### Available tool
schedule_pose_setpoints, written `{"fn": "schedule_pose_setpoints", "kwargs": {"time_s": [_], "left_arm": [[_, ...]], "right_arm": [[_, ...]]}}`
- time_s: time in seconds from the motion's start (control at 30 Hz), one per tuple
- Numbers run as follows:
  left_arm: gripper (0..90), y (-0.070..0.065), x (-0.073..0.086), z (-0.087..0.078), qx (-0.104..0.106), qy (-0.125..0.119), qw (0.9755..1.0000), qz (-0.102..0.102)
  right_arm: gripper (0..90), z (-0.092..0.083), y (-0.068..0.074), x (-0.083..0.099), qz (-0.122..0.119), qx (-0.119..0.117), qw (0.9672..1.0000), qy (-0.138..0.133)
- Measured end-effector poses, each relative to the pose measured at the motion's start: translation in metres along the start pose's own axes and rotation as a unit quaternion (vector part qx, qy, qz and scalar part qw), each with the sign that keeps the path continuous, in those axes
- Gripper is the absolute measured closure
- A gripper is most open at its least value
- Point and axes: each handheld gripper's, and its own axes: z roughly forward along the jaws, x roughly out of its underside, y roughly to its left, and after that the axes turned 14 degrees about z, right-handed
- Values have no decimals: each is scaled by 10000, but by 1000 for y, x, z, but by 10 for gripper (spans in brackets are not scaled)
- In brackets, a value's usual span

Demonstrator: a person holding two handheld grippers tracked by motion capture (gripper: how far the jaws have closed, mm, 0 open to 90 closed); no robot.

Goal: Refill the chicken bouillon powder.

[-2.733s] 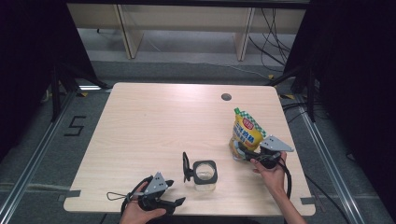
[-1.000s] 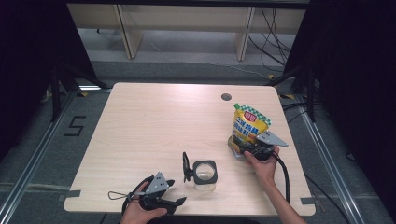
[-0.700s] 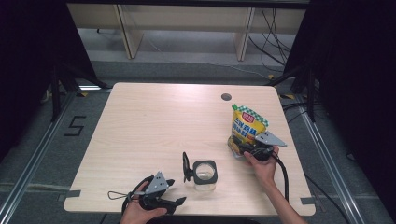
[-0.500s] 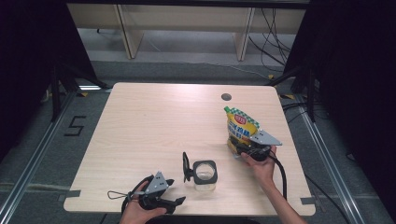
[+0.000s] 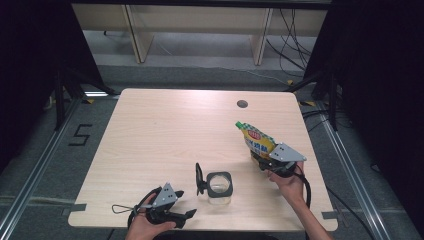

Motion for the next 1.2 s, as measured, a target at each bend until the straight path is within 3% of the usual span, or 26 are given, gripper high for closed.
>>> {"fn": "schedule_pose_setpoints", "kwargs": {"time_s": [0.17, 0.33, 0.4, 0.43, 0.63, 0.67, 0.7, 0.73, 0.77, 0.83, 0.87, 0.9, 0.93, 1.0, 1.03, 1.07, 1.1, 1.17, 1.2], "left_arm": [[253, 3, 1, -2, -23, 15, 9999, 157], [251, 4, 1, -2, -37, 64, 9998, 181], [250, 2, 1, -1, -76, -19, 10000, 5], [249, 4, 1, -3, -66, 69, 9999, 83], [245, 6, 1, -3, -135, 31, 9998, 164], [245, 5, 1, -3, -124, -2, 9998, 129], [245, 4, 1, -3, -124, 8, 9999, -7], [244, 4, 1, -3, -140, -12, 9999, 23], [244, 7, 1, -4, -130, 89, 9996, 215], [244, 6, 1, -4, -103, -13, 9999, 80], [245, 6, 2, -4, -109, -11, 9999, 94], [244, 4, 2, -3, -124, -43, 9999, -71], [244, 5, 2, -4, -125, -35, 9999, -49], [244, 8, 2, -5, -153, 85, 9998, 105], [245, 7, 2, -5, -155, 88, 9998, 98], [244, 7, 3, -5, -158, 89, 9998, 103], [245, 7, 3, -5, -182, 70, 9998, 69], [244, 8, 3, -6, -175, 82, 9996, 182], [244, 6, 3, -5, -178, 23, 9998, 3]], "right_arm": [[454, -24, 12, -9, -575, 54, 9983, -33], [454, -48, 25, -12, -909, 54, 9958, 39], [454, -56, 30, -11, -1050, 73, 9944, 84], [454, -58, 32, -11, -1160, 20, 9932, 126], [455, -73, 43, -8, -1460, -35, 9889, 257], [455, -74, 44, -8, -1580, -36, 9871, 240], [455, -75, 46, -7, -1501, -17, 9882, 293], [455, -74, 47, -8, -1664, 27, 9856, 287], [456, -74, 48, -9, -1700, 39, 9850, 309], [456, -74, 51, -9, -1781, 29, 9834, 333], [456, -74, 52, -9, -1885, 106, 9813, 381], [456, -74, 54, -10, -2095, 133, 9769, 406], [456, -74, 56, -10, -2106, 161, 9765, 429], [457, -75, 59, -11, -2310, 156, 9718, 440], [457, -75, 61, -12, -2478, 220, 9675, 454], [457, -76, 63, -11, -2499, 303, 9666, 484], [457, -77, 64, -11, -2666, 291, 9619, 530], [457, -80, 66, -8, -2694, 283, 9611, 543], [457, -82, 66, -7, -2808, 311, 9576, 560]]}}
